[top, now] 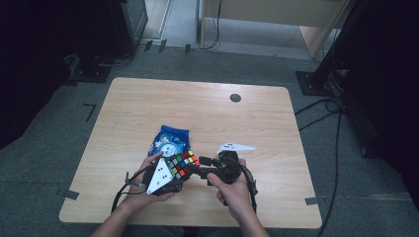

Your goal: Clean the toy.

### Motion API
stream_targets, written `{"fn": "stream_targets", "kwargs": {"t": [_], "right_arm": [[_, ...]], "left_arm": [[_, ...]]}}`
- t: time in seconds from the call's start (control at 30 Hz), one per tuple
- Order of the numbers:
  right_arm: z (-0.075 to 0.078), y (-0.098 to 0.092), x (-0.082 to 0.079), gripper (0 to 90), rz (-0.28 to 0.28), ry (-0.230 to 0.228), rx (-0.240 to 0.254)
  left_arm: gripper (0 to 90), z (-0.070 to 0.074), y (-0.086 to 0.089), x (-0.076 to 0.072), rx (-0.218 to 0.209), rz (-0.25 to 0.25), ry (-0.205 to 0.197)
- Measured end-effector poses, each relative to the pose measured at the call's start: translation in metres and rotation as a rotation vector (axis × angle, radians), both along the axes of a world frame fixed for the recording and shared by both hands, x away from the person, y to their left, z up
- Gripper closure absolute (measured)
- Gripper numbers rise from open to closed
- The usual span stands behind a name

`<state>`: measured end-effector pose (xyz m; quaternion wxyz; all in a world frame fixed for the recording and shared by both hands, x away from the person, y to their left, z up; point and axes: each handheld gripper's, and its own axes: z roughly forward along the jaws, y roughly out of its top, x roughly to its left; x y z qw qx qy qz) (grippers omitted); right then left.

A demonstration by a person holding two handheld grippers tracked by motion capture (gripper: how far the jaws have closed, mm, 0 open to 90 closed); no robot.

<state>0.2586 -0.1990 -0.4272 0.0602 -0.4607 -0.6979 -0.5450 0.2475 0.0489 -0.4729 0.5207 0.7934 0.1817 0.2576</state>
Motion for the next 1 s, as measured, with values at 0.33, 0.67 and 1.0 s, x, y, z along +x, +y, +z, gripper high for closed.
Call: {"fn": "stream_targets", "kwargs": {"t": [0.33, 0.67, 1.0], "right_arm": [[-0.033, -0.051, 0.017, 41.2, -0.328, -0.125, -0.419], [-0.077, -0.061, 0.024, 54.7, -0.3, 0.061, -0.54], [-0.08, -0.064, 0.021, 86.9, -0.297, -0.034, -0.583]], "left_arm": [[33.9, 0.003, 0.018, 0.014, -0.064, 0.076, 0.063], [33.9, 0.003, 0.018, 0.013, -0.057, 0.068, 0.068], [33.8, 0.002, 0.015, 0.011, -0.055, 0.051, 0.083]]}}
